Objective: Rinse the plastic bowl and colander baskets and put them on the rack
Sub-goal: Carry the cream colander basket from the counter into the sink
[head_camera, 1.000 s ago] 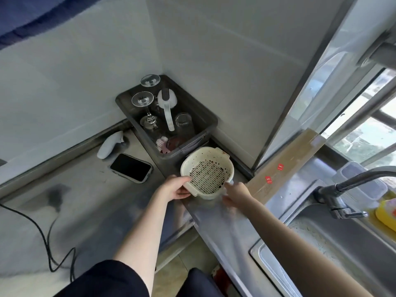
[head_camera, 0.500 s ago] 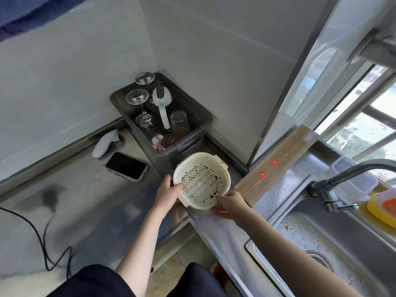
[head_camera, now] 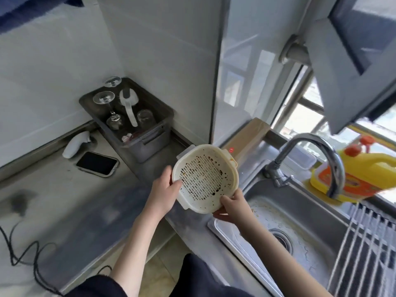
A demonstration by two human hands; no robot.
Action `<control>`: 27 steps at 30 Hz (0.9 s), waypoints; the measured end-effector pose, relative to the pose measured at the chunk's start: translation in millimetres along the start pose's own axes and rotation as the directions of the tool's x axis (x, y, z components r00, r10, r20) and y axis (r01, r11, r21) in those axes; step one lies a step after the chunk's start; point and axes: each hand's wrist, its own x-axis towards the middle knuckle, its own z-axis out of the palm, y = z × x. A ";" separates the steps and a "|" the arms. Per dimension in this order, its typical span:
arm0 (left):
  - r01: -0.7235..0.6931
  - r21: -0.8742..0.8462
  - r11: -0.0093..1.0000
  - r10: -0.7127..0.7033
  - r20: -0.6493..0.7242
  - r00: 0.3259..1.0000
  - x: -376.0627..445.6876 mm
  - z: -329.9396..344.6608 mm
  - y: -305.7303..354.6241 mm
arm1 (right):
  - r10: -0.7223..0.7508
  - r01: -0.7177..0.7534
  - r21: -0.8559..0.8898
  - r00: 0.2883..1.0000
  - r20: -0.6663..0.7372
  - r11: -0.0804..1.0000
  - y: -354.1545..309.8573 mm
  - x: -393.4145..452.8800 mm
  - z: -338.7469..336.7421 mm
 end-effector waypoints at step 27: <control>-0.025 0.374 0.927 -0.205 0.561 0.802 -29.3 252.5 -11.3 | 0.342 -0.249 0.242 0.781 -0.523 0.938 178.6 -35.0 -159.4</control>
